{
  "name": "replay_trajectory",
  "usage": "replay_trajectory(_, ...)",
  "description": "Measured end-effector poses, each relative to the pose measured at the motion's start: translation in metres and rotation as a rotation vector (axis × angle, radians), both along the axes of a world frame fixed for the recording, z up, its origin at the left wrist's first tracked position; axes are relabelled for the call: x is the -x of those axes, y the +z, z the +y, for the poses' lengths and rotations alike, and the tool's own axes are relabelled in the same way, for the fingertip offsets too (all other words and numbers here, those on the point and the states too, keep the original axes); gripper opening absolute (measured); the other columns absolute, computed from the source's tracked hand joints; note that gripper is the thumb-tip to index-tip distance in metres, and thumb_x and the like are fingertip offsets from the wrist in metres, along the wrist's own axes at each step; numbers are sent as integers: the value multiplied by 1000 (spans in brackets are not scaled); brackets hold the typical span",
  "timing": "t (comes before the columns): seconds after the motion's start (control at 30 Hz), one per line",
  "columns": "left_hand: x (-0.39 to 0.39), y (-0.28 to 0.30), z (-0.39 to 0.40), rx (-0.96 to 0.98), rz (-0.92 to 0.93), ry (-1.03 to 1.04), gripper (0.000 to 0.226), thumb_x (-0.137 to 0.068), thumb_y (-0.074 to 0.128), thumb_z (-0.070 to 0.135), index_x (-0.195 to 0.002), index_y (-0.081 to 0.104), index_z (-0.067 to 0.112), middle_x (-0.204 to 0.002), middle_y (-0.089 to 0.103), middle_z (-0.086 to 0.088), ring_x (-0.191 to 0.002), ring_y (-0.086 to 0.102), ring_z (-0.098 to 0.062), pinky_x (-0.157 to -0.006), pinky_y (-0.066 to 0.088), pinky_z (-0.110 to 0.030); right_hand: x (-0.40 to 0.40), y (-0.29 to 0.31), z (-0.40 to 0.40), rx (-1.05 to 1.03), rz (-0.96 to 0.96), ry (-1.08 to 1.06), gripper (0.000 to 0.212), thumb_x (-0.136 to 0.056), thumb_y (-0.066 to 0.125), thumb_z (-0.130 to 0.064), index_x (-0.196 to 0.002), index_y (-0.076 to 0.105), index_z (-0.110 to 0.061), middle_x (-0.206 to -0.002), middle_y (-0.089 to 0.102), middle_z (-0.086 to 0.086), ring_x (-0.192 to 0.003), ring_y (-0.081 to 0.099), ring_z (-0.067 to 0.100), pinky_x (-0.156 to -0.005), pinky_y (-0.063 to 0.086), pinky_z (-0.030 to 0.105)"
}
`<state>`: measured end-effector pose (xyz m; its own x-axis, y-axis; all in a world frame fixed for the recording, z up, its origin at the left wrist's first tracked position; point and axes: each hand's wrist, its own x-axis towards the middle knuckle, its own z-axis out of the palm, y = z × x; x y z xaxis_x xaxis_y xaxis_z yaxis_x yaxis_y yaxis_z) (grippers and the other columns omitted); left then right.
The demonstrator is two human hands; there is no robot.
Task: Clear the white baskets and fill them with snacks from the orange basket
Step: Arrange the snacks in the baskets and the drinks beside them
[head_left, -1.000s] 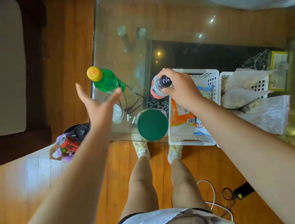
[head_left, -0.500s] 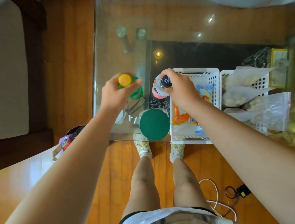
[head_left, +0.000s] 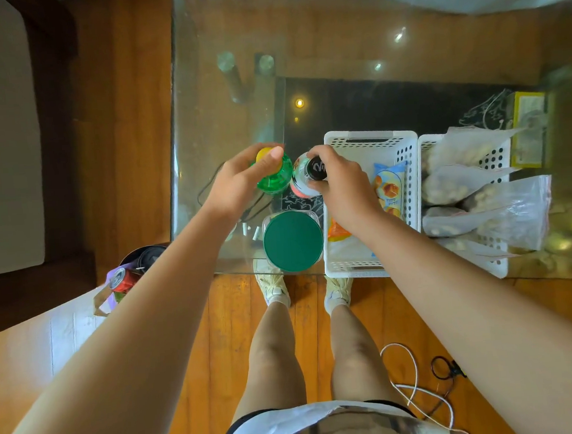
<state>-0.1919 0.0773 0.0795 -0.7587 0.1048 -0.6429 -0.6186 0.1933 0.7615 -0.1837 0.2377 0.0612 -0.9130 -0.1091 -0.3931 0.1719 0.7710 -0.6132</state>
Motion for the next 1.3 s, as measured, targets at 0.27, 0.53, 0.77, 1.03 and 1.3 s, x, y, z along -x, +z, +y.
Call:
replay_trajectory(0.27,-1,-2,-2,-7,24,45,22,-90,53,40,-102,66,28,-87,62,18,-72,58,17,-80,44,-16,3,-1,3,16,-28,36,31,-88,59,-10,-117,51,-18,-115,62,11,-103,58,31,-73,38,28)
replay_trajectory(0.53,-3,-1,-2,-13,32,41,32,-92,49,40,-119,59,27,-104,60,17,-97,54,3,-96,39,-30,5,0,2,40,-42,36,35,-88,59,-9,-121,49,-18,-120,60,11,-109,56,30,-76,39,27)
replay_trajectory(0.77,-49,-25,-4,16,-102,225,85,-76,61,46,-147,19,27,-156,21,-4,-137,29,-19,-109,29,-43,-27,-13,10,338,-204,-400,87,-79,71,-15,-147,15,-21,-152,28,5,-139,30,20,-112,32,37)
replay_trajectory(1.03,-97,-55,15,-81,-519,277,75,-80,70,13,-143,31,26,-141,45,-9,-125,48,-32,-99,43,-56,-80,-39,2,323,-579,-440,58,-87,61,-25,-139,37,-19,-140,48,7,-129,45,23,-102,45,42)
replay_trajectory(1.3,-82,-58,18,-106,-474,390,66,-83,66,5,-140,37,21,-135,49,-10,-120,52,-32,-96,49,-50,-27,-13,0,300,-12,-288,74,-81,68,-19,-143,29,-30,-145,38,0,-132,37,11,-97,34,10)
